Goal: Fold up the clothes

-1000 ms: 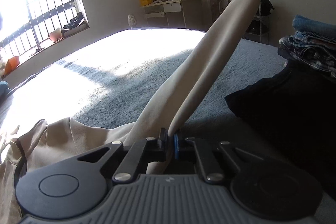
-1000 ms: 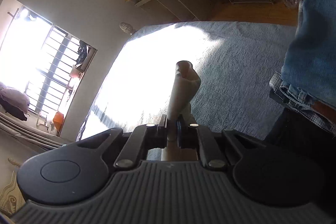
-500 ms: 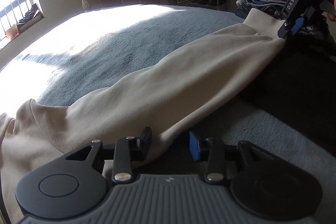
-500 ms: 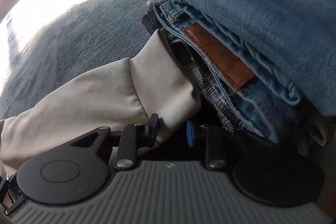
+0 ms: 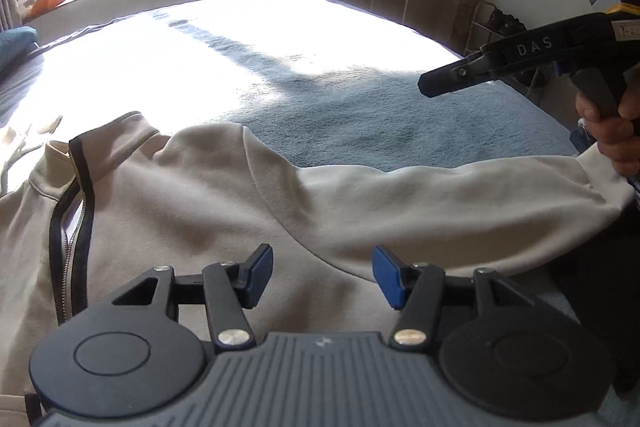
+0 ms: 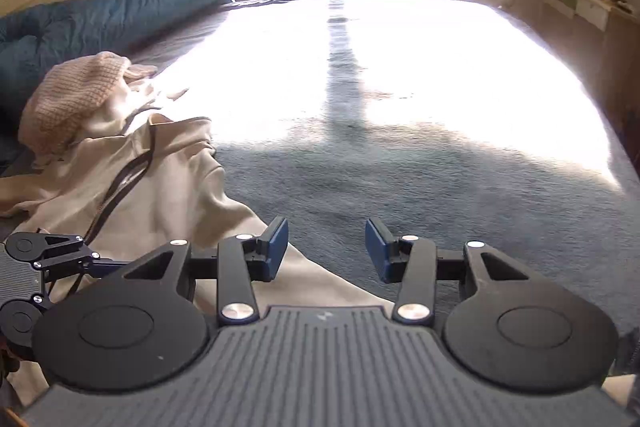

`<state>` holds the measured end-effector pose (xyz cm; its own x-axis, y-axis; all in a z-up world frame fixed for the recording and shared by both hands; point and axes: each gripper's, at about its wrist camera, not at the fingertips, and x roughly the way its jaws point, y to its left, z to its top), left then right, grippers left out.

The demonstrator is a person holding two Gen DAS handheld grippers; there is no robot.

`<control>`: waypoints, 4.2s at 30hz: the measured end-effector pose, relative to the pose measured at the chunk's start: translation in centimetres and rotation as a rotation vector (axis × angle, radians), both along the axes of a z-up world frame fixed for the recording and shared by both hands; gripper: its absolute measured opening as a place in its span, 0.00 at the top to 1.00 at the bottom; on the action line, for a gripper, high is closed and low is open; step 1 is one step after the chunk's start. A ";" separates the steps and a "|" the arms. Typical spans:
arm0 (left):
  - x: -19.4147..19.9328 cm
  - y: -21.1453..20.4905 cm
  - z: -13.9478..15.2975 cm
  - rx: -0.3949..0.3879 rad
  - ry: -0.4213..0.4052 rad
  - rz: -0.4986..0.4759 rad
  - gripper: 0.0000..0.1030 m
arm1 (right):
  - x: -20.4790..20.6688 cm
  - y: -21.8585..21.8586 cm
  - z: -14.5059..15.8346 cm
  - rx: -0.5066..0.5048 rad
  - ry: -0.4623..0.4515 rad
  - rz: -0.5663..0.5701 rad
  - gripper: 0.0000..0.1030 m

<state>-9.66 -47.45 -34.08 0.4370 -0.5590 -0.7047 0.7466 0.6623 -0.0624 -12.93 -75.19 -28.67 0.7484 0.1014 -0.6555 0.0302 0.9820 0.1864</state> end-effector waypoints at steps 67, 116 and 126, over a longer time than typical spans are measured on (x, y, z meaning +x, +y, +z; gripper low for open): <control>11.0 11.4 -1.1 -0.131 0.073 0.315 0.44 | 18.0 17.9 -6.1 0.071 0.005 0.136 0.89; 15.8 19.9 -6.3 -0.170 0.053 0.302 0.43 | 23.9 20.2 -12.3 0.681 0.112 -0.129 0.43; 15.8 19.3 -4.0 -0.174 -0.028 0.295 0.44 | 23.6 21.9 -10.1 0.528 0.034 -0.079 0.89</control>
<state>6.12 -28.17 -38.03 0.6156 -0.5164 -0.5953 0.5272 0.8313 -0.1759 10.67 -53.31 -38.75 0.7462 0.3682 -0.5546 0.1154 0.7489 0.6525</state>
